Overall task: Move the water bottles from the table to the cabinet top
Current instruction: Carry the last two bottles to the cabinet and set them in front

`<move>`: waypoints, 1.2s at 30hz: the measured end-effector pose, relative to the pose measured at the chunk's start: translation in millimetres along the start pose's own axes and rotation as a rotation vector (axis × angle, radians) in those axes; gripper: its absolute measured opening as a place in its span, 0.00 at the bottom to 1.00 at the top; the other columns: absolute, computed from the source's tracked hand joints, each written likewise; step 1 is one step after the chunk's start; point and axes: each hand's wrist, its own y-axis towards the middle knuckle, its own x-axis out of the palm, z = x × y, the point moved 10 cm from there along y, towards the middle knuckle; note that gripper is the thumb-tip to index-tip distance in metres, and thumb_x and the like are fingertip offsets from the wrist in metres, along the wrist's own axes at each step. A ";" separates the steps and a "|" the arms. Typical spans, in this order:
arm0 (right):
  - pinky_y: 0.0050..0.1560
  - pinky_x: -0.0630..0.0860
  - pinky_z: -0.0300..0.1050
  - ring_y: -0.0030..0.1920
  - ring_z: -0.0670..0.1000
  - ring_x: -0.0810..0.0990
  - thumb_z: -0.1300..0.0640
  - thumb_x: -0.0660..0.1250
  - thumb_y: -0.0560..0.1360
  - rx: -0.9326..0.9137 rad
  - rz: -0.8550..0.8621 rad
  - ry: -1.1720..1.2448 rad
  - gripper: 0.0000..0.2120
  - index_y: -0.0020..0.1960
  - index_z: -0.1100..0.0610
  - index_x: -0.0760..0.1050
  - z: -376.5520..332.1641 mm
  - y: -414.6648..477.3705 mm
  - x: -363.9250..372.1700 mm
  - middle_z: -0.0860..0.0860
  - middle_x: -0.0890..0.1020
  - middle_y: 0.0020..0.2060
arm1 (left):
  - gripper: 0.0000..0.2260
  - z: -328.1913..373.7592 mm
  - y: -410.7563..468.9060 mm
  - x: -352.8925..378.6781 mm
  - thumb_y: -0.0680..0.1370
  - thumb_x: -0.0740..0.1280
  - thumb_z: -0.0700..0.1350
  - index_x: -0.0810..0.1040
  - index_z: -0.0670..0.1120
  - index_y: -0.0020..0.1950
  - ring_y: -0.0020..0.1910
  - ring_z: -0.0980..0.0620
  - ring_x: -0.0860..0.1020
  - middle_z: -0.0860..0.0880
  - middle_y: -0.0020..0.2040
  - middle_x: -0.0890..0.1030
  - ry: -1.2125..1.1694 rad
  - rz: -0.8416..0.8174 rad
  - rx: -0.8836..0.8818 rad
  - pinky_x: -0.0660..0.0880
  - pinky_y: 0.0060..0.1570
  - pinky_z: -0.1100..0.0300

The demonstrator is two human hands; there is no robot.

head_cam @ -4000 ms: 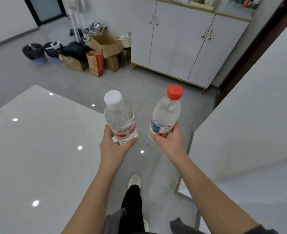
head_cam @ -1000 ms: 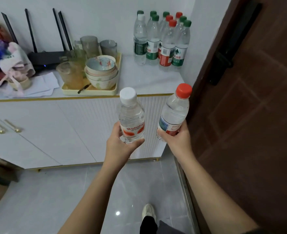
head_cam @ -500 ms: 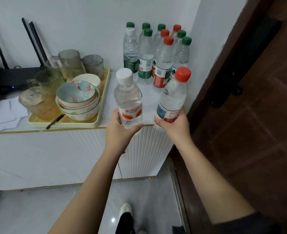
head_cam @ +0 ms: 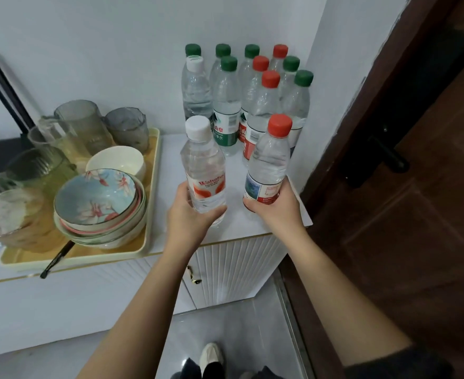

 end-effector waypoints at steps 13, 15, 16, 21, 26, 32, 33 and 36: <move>0.55 0.77 0.39 0.53 0.39 0.80 0.54 0.81 0.64 -0.007 -0.137 0.055 0.33 0.63 0.47 0.68 10.9 17.5 15.9 0.37 0.79 0.52 | 0.33 -5.2 12.1 8.5 0.65 0.80 0.48 0.70 0.52 0.65 0.55 0.59 0.77 0.58 0.57 0.78 0.072 -0.033 0.044 0.75 0.55 0.62; 0.55 0.77 0.35 0.54 0.38 0.79 0.56 0.81 0.64 -0.013 -0.140 0.077 0.34 0.64 0.47 0.67 13.8 13.2 11.0 0.38 0.78 0.54 | 0.33 -2.6 7.0 5.6 0.65 0.80 0.47 0.68 0.54 0.65 0.58 0.59 0.75 0.55 0.60 0.76 0.068 0.005 0.072 0.72 0.57 0.64; 0.55 0.77 0.35 0.54 0.38 0.79 0.57 0.82 0.63 -0.022 -0.128 0.085 0.35 0.63 0.48 0.67 15.6 11.6 7.3 0.39 0.78 0.54 | 0.32 -1.0 4.2 3.3 0.65 0.81 0.46 0.68 0.55 0.64 0.58 0.58 0.75 0.54 0.60 0.76 0.061 0.035 0.082 0.72 0.58 0.63; 0.55 0.76 0.34 0.53 0.39 0.79 0.57 0.81 0.64 -0.051 -0.139 0.054 0.31 0.59 0.49 0.68 13.1 20.9 10.3 0.40 0.78 0.53 | 0.31 5.0 13.3 2.2 0.66 0.80 0.45 0.70 0.53 0.64 0.54 0.61 0.75 0.58 0.57 0.76 0.062 0.083 0.071 0.72 0.56 0.63; 0.52 0.69 0.27 0.54 0.46 0.74 0.54 0.80 0.66 -0.156 -0.080 -0.067 0.31 0.65 0.54 0.72 -1.3 43.8 25.0 0.48 0.72 0.56 | 0.30 10.5 38.9 7.2 0.67 0.79 0.45 0.71 0.53 0.65 0.55 0.62 0.75 0.59 0.57 0.77 0.055 0.093 0.086 0.71 0.53 0.67; 0.45 0.71 0.37 0.45 0.48 0.75 0.51 0.81 0.63 -0.200 -0.007 -0.109 0.32 0.62 0.56 0.73 -8.0 66.7 36.6 0.51 0.77 0.53 | 0.27 11.1 64.2 11.4 0.68 0.78 0.42 0.74 0.55 0.64 0.54 0.64 0.77 0.61 0.54 0.79 0.000 0.112 0.098 0.73 0.53 0.67; 0.44 0.72 0.39 0.45 0.48 0.76 0.51 0.81 0.63 -0.200 0.004 -0.102 0.31 0.61 0.56 0.72 -7.8 69.5 37.7 0.51 0.78 0.52 | 0.27 10.7 67.6 12.2 0.68 0.78 0.42 0.74 0.55 0.64 0.54 0.65 0.77 0.62 0.53 0.80 -0.007 0.116 0.102 0.73 0.54 0.66; 0.42 0.73 0.41 0.43 0.49 0.76 0.51 0.82 0.63 -0.195 0.029 -0.082 0.28 0.55 0.57 0.71 -7.3 76.2 40.3 0.51 0.78 0.47 | 0.27 8.2 77.0 14.5 0.69 0.77 0.42 0.74 0.55 0.66 0.55 0.64 0.78 0.63 0.54 0.80 -0.014 0.130 0.100 0.73 0.55 0.64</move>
